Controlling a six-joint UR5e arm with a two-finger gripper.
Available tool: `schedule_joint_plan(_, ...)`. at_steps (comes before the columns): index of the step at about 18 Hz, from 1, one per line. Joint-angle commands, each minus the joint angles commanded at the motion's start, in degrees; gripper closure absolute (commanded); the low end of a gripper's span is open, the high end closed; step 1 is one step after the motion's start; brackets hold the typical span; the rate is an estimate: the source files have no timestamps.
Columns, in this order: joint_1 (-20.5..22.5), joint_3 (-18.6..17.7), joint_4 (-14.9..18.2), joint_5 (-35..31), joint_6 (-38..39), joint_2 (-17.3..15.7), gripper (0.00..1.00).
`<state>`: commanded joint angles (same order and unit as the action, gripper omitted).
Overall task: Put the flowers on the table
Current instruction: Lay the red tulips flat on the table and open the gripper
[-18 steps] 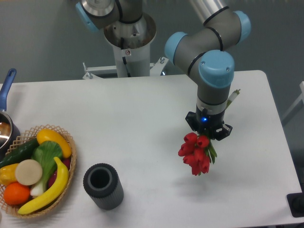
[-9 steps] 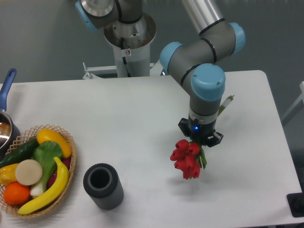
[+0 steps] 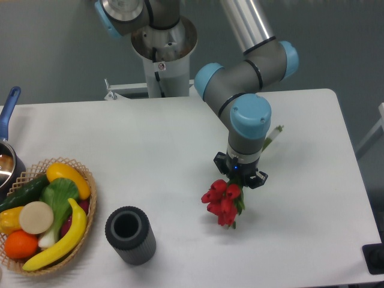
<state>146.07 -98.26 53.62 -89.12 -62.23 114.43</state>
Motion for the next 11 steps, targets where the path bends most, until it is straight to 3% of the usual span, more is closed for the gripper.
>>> schedule_joint_plan(11,1.1,-2.7,-2.9,-0.3,0.0,-2.6,0.00)
